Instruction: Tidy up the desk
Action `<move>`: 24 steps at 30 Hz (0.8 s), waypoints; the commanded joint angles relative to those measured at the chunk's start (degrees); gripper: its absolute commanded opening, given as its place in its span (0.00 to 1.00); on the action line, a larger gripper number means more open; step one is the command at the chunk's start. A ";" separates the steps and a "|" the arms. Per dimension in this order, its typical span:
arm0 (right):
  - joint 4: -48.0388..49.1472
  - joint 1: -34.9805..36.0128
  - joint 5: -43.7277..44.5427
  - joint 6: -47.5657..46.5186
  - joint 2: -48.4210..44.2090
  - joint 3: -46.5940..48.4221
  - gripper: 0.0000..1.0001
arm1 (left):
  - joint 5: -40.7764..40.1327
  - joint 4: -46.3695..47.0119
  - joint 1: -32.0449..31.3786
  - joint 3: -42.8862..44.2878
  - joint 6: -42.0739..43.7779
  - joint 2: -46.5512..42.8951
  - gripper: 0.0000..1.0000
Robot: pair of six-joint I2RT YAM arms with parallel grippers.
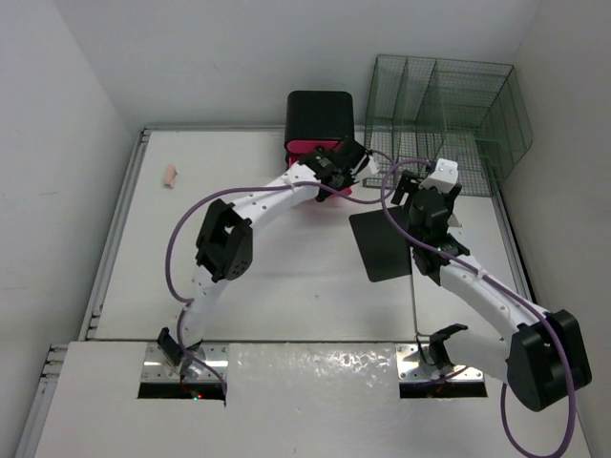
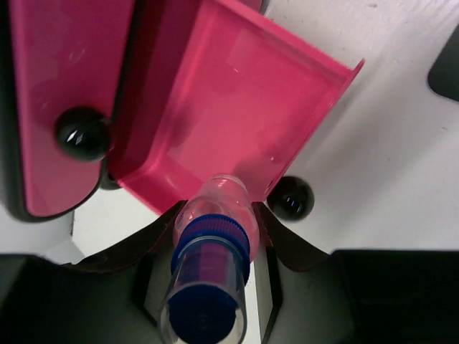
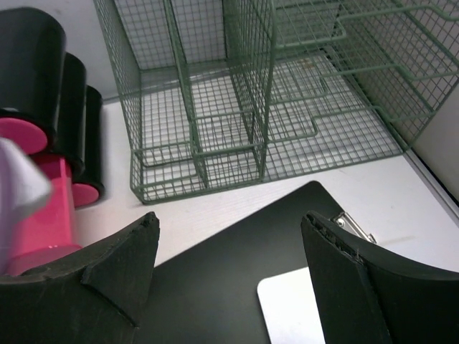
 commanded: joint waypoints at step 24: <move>0.37 -0.42 -2.92 1.49 -0.88 -0.38 0.79 | -12.44 5.53 0.86 0.74 2.13 1.40 0.81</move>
